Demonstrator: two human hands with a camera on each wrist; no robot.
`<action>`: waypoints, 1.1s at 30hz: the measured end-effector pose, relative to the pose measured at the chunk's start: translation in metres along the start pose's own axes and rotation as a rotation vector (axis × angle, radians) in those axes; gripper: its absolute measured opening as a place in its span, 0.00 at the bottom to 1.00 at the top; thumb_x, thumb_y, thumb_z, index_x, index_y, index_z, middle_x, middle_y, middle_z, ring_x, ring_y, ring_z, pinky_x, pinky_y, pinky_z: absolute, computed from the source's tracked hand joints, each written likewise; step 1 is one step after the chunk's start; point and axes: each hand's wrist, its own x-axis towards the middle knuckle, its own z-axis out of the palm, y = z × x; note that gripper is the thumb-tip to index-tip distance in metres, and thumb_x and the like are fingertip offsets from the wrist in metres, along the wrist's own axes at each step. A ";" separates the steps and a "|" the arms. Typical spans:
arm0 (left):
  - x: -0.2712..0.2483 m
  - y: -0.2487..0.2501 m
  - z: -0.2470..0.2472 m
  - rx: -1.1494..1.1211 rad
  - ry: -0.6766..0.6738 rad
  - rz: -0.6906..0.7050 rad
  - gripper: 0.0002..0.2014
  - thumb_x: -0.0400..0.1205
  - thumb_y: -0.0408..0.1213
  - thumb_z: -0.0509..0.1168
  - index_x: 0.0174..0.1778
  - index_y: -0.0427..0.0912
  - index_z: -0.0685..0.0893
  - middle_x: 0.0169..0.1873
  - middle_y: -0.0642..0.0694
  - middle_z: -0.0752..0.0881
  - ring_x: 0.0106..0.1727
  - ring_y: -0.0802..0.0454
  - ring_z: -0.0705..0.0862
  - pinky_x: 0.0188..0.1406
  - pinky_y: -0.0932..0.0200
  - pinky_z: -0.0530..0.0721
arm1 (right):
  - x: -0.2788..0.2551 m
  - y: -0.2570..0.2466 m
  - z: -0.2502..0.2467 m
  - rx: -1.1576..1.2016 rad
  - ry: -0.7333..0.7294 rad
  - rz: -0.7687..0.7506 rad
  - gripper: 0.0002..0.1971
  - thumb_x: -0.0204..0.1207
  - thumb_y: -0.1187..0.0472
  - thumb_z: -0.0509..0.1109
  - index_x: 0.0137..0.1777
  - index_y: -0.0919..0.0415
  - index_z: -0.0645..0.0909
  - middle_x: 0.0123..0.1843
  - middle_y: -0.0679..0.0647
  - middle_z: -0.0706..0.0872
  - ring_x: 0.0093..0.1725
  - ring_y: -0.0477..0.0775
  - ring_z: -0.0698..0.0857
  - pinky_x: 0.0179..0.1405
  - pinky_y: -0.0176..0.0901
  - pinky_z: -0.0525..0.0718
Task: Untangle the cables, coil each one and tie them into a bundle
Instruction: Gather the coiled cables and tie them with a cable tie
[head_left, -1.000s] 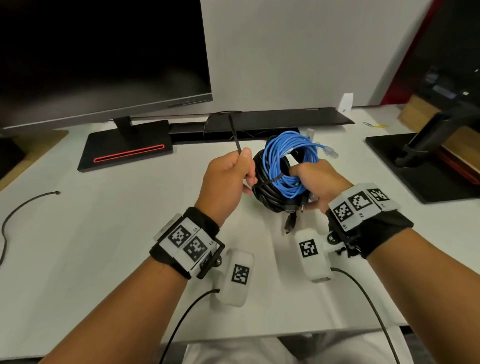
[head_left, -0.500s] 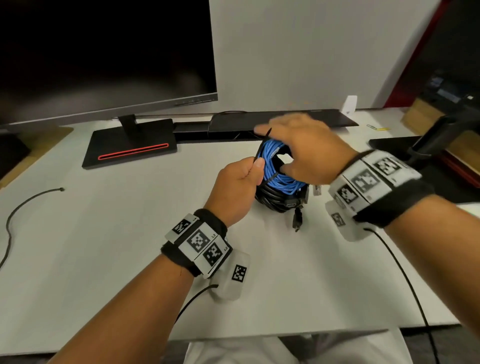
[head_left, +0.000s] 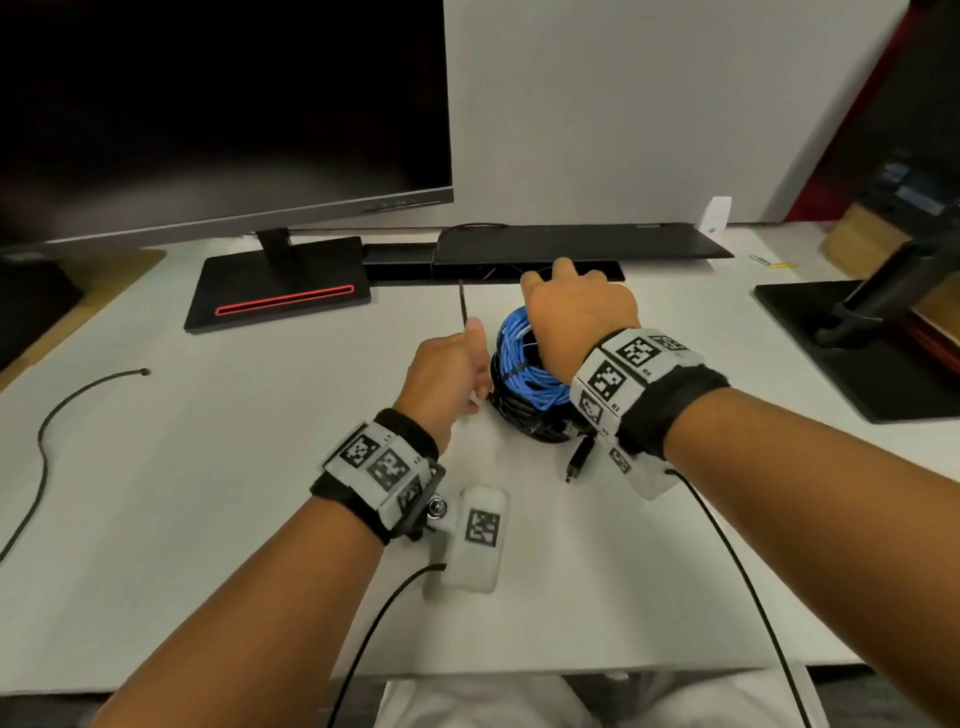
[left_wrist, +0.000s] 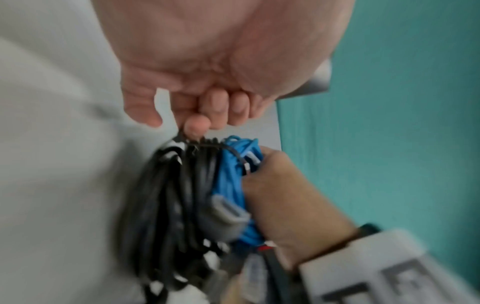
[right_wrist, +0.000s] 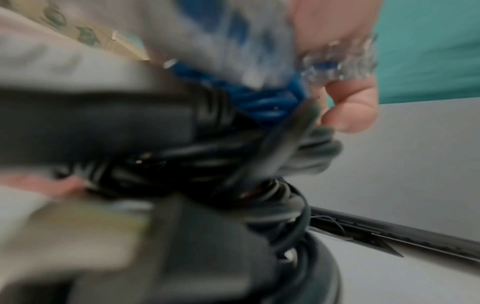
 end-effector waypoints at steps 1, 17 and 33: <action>-0.001 0.002 -0.001 -0.083 0.002 -0.058 0.25 0.91 0.45 0.55 0.26 0.42 0.66 0.17 0.50 0.68 0.27 0.48 0.68 0.36 0.55 0.69 | 0.000 -0.003 0.002 0.000 -0.001 0.003 0.32 0.72 0.63 0.75 0.75 0.60 0.67 0.66 0.62 0.74 0.61 0.68 0.78 0.40 0.53 0.72; 0.004 0.014 -0.004 0.179 0.084 0.198 0.26 0.88 0.48 0.59 0.22 0.45 0.68 0.13 0.55 0.69 0.15 0.58 0.69 0.20 0.62 0.72 | 0.000 -0.029 0.004 -0.038 -0.016 -0.001 0.26 0.76 0.57 0.73 0.71 0.62 0.71 0.63 0.59 0.76 0.60 0.63 0.80 0.40 0.50 0.74; 0.001 -0.025 -0.085 0.471 0.065 0.267 0.15 0.87 0.52 0.62 0.44 0.47 0.87 0.36 0.48 0.88 0.35 0.53 0.83 0.30 0.60 0.75 | 0.004 0.025 0.003 0.882 -0.328 0.016 0.19 0.69 0.38 0.76 0.52 0.46 0.79 0.54 0.43 0.86 0.48 0.47 0.85 0.43 0.42 0.78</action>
